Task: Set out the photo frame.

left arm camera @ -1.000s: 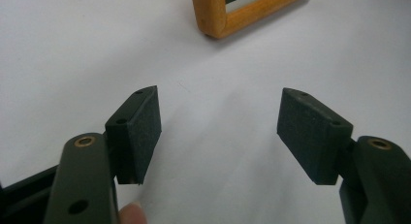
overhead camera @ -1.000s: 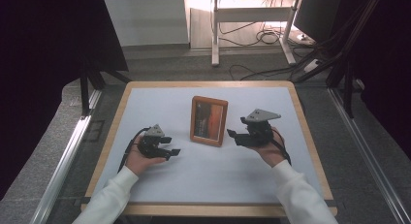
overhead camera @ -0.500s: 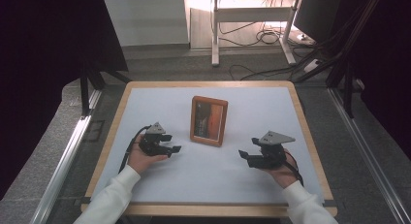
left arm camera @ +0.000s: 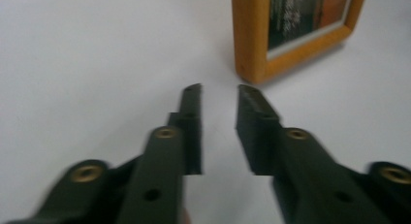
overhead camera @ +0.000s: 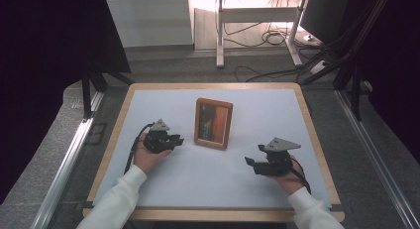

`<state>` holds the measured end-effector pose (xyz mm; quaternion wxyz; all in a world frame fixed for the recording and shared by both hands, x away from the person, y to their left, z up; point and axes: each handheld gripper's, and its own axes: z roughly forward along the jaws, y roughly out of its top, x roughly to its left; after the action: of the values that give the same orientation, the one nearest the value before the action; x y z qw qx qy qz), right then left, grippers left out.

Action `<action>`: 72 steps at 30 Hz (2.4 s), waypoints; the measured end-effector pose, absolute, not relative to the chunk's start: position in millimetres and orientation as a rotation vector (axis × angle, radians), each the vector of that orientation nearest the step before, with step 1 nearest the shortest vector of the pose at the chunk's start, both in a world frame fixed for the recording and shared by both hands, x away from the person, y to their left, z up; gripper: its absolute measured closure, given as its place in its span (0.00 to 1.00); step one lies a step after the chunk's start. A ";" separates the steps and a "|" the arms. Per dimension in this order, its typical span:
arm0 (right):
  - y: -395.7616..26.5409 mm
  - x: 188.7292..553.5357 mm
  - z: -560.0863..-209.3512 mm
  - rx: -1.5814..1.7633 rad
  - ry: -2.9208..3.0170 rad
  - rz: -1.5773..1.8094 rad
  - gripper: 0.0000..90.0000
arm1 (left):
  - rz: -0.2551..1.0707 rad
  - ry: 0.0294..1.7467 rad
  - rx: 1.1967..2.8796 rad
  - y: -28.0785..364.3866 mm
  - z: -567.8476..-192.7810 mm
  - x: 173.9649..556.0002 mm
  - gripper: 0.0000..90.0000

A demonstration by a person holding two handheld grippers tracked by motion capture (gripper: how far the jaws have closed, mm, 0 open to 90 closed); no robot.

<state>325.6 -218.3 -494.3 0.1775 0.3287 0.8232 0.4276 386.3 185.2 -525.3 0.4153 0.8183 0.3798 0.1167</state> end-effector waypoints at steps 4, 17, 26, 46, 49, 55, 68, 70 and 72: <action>-218.1 325.3 -495.3 0.928 2.331 1.200 0.32 | 0.283 0.969 2.073 173.0 -527.8 400.8 0.98; -221.2 325.1 -497.8 0.923 2.327 1.188 0.32 | 0.239 0.929 2.115 149.4 -534.0 407.6 1.00; -221.6 325.1 -497.4 0.921 2.322 1.184 0.32 | 0.230 0.907 2.129 145.7 -533.7 402.0 1.00; -225.9 326.6 -496.1 0.934 2.316 1.211 0.32 | 0.235 0.896 2.132 146.1 -529.7 395.5 1.00; -227.3 326.3 -496.5 0.934 2.313 1.212 0.32 | 0.238 0.901 2.127 150.1 -528.4 393.4 1.00; -226.6 323.8 -499.6 0.927 2.322 1.193 0.32 | 0.245 0.899 2.104 160.5 -522.3 381.4 1.00; -229.2 321.2 -503.1 0.912 2.295 1.150 0.32 | 0.285 0.888 2.096 171.2 -519.5 342.9 0.54; -229.6 322.1 -504.2 0.912 2.291 1.147 0.32 | 0.298 0.886 2.106 172.5 -519.7 336.9 0.46; -231.1 323.3 -505.3 0.922 2.287 1.143 0.31 | 0.301 0.893 2.098 175.6 -519.0 332.6 0.41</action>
<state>323.3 -231.1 -505.3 0.2101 0.3317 0.8226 0.4112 332.6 175.6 -519.0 0.4088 0.8326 0.3543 0.1194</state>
